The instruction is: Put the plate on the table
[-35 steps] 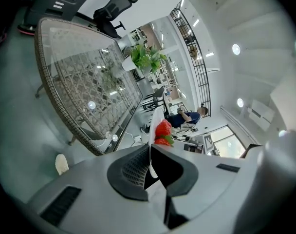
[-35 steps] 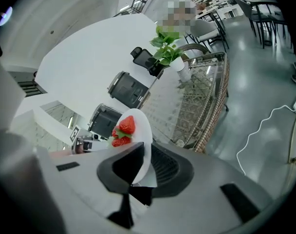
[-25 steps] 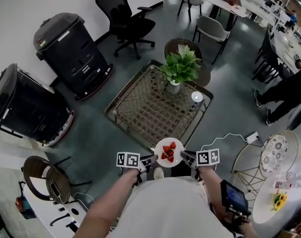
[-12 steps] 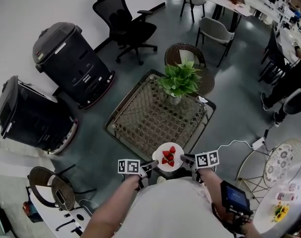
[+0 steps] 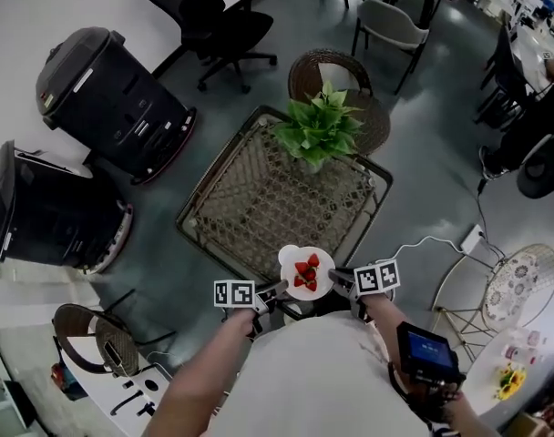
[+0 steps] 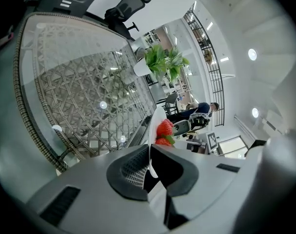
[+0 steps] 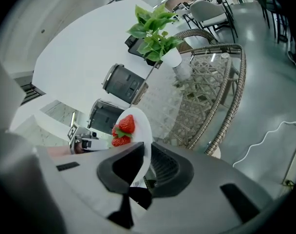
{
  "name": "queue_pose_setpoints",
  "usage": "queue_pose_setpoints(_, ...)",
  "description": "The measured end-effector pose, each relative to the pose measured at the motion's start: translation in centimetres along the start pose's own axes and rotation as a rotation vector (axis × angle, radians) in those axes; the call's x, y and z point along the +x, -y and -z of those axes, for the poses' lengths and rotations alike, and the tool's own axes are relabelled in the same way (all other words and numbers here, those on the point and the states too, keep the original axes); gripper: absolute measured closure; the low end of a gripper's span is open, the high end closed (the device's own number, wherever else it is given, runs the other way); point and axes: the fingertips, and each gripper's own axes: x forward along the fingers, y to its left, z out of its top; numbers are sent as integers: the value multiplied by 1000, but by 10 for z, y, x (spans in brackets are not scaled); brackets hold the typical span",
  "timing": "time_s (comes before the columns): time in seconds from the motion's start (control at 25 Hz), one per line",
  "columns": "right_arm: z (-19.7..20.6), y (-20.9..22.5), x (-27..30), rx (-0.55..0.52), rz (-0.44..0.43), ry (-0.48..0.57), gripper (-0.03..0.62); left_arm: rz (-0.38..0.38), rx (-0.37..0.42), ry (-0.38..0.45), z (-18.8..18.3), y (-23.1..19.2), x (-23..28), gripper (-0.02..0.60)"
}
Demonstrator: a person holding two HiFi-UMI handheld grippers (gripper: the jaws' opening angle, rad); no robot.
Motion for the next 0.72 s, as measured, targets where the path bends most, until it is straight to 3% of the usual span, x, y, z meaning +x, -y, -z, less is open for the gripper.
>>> queue_pose_setpoints(0.72, -3, 41, 27, 29, 30, -99, 563, -62, -47, -66, -8, -39, 33, 571)
